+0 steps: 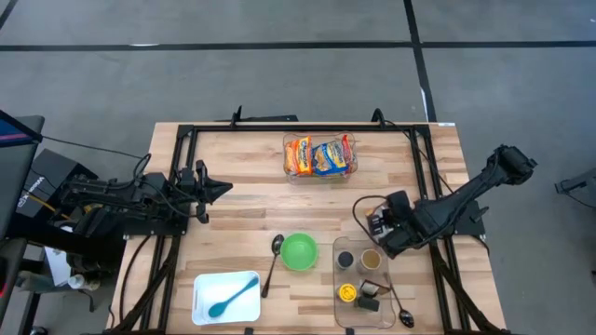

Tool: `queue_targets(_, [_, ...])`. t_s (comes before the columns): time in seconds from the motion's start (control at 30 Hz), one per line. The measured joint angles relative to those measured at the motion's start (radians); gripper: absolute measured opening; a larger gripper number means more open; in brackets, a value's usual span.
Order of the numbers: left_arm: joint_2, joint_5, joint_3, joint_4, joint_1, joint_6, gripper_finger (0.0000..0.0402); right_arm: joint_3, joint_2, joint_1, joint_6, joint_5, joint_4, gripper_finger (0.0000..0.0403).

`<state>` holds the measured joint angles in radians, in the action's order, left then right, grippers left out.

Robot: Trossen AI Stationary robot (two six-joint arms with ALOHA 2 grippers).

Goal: Pick & Place Food Item
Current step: Put the red noodle pack into the top transparent bin

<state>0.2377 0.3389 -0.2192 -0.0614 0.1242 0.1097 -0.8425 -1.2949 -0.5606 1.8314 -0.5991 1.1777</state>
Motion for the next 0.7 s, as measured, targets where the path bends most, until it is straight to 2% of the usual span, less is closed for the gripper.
queue_targets(0.7, [0.0, 0.0, 0.0, 0.0, 0.0, 0.0, 0.0008, 0.0, 0.0, 0.014, -0.007, -0.316, 0.033, 0.0])
